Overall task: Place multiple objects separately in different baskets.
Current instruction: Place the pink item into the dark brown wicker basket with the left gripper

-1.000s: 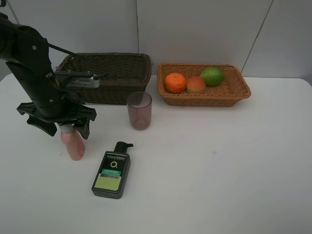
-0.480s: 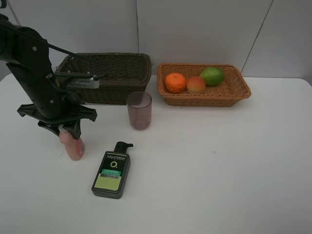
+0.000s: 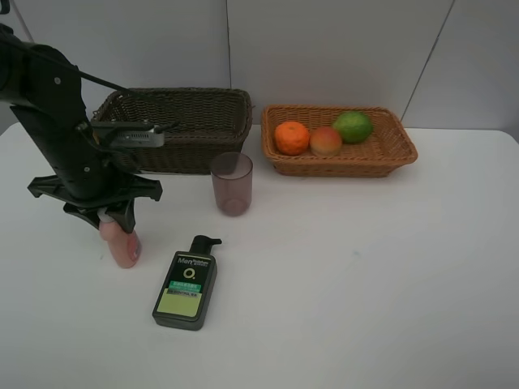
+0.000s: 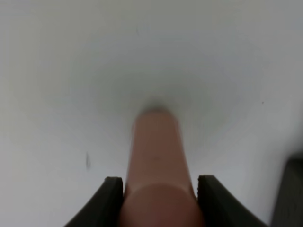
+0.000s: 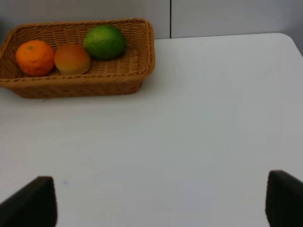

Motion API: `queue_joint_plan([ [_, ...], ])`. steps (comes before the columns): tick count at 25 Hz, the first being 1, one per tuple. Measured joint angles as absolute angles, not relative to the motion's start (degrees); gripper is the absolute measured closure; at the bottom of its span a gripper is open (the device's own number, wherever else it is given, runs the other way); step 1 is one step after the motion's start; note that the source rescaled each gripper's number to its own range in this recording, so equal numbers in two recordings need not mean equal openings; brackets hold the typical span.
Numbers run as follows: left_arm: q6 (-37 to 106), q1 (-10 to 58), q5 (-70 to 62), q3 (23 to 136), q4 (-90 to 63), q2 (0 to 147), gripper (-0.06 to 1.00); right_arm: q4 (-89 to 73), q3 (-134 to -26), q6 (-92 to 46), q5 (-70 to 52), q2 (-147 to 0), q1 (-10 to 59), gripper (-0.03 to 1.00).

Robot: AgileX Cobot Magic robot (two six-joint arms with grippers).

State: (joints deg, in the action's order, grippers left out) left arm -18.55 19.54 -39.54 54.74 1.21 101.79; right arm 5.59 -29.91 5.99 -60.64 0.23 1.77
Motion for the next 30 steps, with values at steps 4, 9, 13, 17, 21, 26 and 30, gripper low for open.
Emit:
queue_joint_plan([
  [4, -18.6, 19.5, -39.6, 54.7, 1.2, 101.8, 0.5, 5.7, -29.9, 6.0, -60.6, 0.2, 1.8, 0.11],
  [9, -18.6, 19.5, -39.7, 54.6, 1.2, 101.8, 0.5, 5.7, -29.9, 6.0, -60.6, 0.2, 1.8, 0.11],
  [13, -18.6, 19.5, -40.6, 54.6, 1.2, 101.8, 0.5, 5.7, -29.9, 6.0, -60.6, 0.2, 1.8, 0.11],
  [17, -18.6, 19.5, -41.3, 54.8, 1.2, 100.2, 0.5, 5.7, -29.9, 6.0, -60.6, 0.2, 1.8, 0.11],
  [21, -18.6, 19.5, -44.2, 58.1, 1.4, 96.5, 0.5, 5.7, -29.9, 6.0, -60.6, 0.2, 1.8, 0.11],
  [26, -18.6, 19.5, -47.9, 64.7, 2.6, 94.8, 0.5, 5.7, -29.9, 6.0, -60.6, 0.2, 1.8, 0.11],
  [30, -18.6, 19.5, -48.7, 69.1, 5.1, 94.6, 0.5, 5.7, -29.9, 6.0, -60.6, 0.2, 1.8, 0.11],
])
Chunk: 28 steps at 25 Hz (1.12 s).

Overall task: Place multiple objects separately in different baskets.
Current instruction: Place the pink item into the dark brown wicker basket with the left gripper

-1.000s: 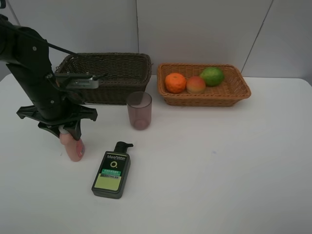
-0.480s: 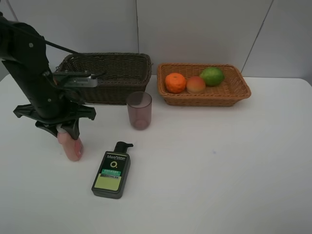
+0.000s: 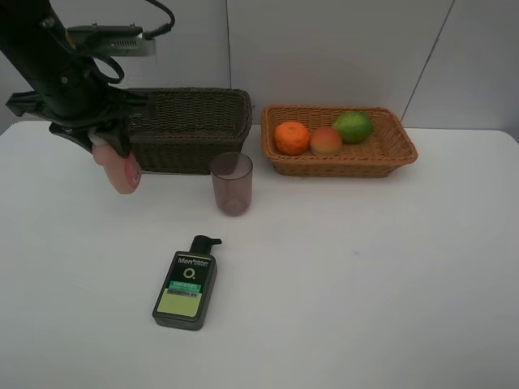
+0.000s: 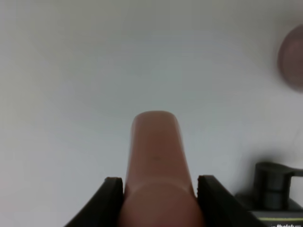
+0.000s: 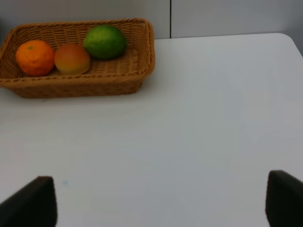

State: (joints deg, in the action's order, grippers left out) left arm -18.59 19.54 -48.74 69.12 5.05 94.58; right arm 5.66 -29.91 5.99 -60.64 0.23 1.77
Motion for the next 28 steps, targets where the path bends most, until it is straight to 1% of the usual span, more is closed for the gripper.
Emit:
queue_joint_plan([
  [8, -18.7, 19.5, -44.5, 73.5, 9.0, 94.6, 0.5, 5.7, -29.9, 6.0, -60.6, 0.2, 1.8, 0.11],
  [21, -20.0, 19.3, -23.0, 73.7, 16.4, 94.7, 0.5, 5.7, -29.9, 6.0, -60.6, 0.2, 1.8, 0.11],
  [28, -20.1, 16.4, -12.7, 73.7, 19.4, 95.2, 0.5, 5.7, -29.9, 6.0, -60.6, 0.2, 1.8, 0.11],
])
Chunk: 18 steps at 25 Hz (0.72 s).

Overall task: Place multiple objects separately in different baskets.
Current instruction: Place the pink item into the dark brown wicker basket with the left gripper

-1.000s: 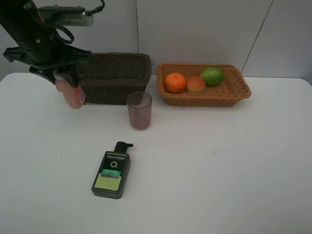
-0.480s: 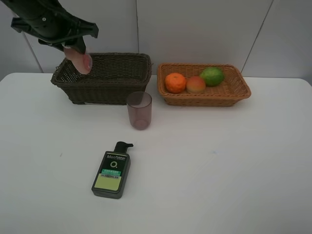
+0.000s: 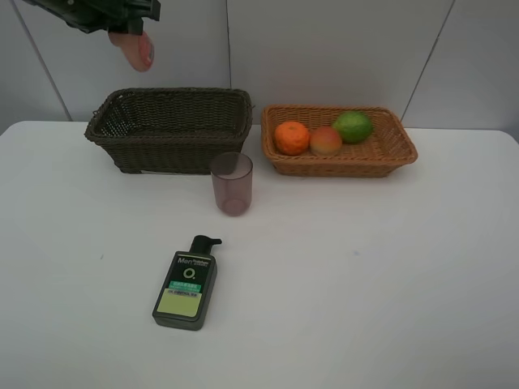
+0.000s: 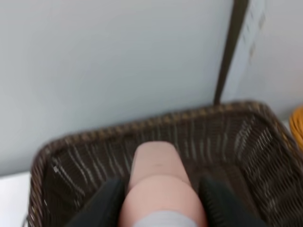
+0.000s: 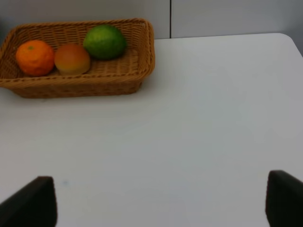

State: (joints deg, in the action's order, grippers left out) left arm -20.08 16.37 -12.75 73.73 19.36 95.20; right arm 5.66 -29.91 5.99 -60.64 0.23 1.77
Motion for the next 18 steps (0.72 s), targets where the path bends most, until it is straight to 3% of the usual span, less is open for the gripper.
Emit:
queue_joint_plan([
  [18, -18.6, 15.5, -2.8, 73.7, 19.6, 105.5, 0.5, 5.7, -29.9, 6.0, -60.6, 0.2, 1.8, 0.11],
])
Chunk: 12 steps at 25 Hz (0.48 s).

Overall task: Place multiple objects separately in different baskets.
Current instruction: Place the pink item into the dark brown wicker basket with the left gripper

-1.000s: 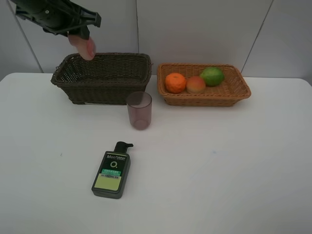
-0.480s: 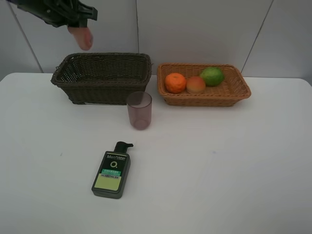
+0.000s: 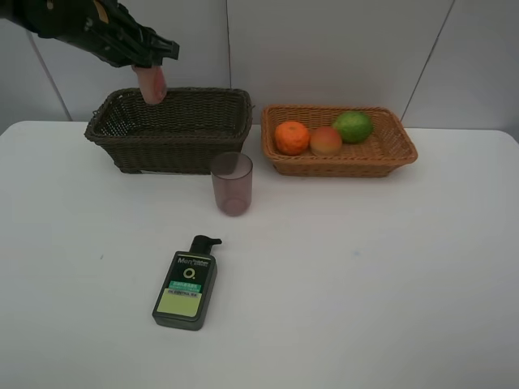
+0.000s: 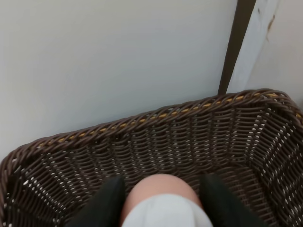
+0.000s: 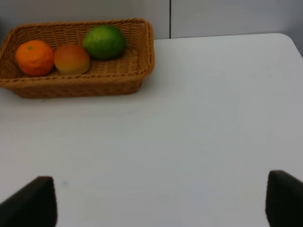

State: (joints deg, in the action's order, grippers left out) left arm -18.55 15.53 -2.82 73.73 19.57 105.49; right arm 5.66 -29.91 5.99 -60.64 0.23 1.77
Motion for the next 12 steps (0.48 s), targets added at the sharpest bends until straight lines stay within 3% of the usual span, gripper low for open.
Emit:
queue_joint_plan([
  [12, -15.5, 15.5, 3.8, 73.7, 19.6, 111.8, 0.5, 5.7, -29.9, 6.0, -60.6, 0.2, 1.8, 0.11],
])
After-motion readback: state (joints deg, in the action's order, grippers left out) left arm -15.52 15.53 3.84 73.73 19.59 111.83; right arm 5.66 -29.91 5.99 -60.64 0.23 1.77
